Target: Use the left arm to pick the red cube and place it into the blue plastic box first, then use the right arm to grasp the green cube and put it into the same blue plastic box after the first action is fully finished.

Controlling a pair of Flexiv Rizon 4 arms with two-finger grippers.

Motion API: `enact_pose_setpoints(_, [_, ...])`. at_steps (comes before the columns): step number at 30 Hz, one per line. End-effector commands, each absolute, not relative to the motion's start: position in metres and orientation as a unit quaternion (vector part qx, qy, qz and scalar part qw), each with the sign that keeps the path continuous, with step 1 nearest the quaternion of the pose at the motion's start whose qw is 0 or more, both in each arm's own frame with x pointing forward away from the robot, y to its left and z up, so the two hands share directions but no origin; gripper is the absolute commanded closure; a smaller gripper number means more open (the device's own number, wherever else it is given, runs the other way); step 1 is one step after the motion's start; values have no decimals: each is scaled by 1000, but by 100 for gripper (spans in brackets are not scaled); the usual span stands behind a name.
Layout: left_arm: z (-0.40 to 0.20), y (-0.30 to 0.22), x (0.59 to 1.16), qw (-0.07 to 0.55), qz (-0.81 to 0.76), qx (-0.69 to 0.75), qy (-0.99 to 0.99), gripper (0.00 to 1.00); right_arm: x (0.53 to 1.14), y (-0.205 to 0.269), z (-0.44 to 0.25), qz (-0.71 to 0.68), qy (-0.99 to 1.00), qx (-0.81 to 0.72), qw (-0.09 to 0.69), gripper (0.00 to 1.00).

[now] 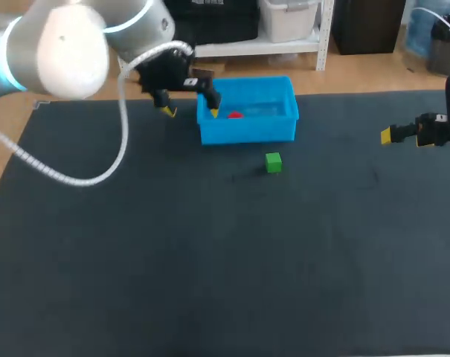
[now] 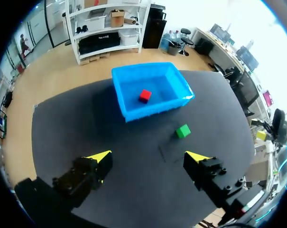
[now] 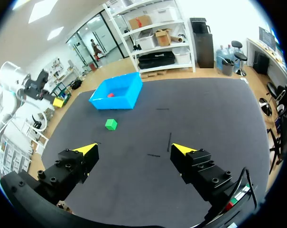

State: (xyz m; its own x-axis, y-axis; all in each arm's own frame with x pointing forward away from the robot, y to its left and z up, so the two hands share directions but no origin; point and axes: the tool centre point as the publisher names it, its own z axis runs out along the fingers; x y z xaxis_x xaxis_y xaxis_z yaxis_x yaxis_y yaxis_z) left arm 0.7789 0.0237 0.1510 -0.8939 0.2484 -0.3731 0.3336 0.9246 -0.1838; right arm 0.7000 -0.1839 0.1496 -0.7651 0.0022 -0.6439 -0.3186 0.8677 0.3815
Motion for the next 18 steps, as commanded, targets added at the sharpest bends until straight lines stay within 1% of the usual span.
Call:
enact_pose_setpoints(1, [126, 55, 703, 313, -152, 130, 929, 0, 700, -185, 150, 243, 908, -88, 331, 0])
enact_pose_setpoints(9, [117, 70, 686, 321, -149, 113, 928, 0, 700, -185, 150, 243, 908, -88, 331, 0])
enact_pose_setpoints(18, [119, 77, 690, 313, -179, 113, 926, 0, 700, -185, 150, 243, 908, -88, 331, 0])
